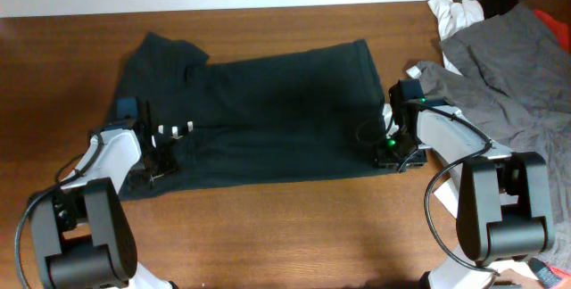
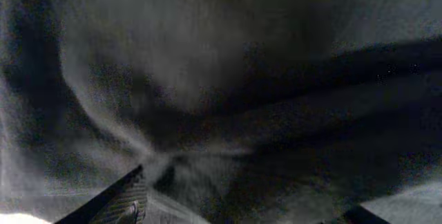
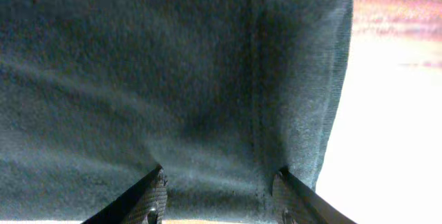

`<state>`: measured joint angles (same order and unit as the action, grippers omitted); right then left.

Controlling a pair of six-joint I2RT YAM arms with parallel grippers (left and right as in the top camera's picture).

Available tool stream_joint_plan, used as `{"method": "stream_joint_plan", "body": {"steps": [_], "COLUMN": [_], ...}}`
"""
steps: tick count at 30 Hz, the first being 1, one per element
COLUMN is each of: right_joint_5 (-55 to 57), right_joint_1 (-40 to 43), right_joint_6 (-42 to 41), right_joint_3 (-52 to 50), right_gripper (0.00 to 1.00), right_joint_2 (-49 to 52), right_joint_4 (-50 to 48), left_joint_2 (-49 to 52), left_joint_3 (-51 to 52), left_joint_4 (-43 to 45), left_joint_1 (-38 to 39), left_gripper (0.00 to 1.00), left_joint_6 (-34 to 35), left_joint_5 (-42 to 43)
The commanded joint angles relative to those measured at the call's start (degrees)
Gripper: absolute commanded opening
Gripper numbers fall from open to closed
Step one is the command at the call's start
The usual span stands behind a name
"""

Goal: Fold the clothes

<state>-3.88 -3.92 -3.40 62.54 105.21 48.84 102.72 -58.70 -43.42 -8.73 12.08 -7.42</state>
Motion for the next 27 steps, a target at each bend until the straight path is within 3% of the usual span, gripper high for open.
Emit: {"method": "stream_joint_plan", "body": {"steps": [1, 11, 16, 24, 27], "right_joint_5": [1.53, 0.83, -0.42, -0.59, -0.42], "right_joint_1": [-0.20, -0.20, -0.20, -0.20, -0.20], "right_joint_6": [-0.52, -6.16, -6.67, -7.28, -7.21], "right_joint_3": [-4.24, -6.82, -6.82, -6.69, -6.19], "right_gripper": [0.54, 0.54, 0.55, 0.56, 0.61], "right_joint_2": [1.05, 1.03, 0.94, -6.43, -12.17], "right_joint_4": [3.45, 11.58, 14.95, 15.23, 14.56], "left_joint_2": [4.63, 4.63, 4.33, -4.83, -10.56], "left_joint_3": [2.56, 2.56, 2.56, 2.36, 2.14], "left_joint_4": [-6.38, -12.87, -13.73, -13.68, -13.68], "left_joint_1": [-0.50, -5.07, -6.51, -6.56, -6.56], "left_gripper": [0.68, 0.66, 0.60, 0.59, 0.60], "left_joint_6": [0.79, 3.10, 3.04, 2.12, 2.19], "left_joint_5": [-0.55, -0.57, -0.57, 0.72, 0.74]}}
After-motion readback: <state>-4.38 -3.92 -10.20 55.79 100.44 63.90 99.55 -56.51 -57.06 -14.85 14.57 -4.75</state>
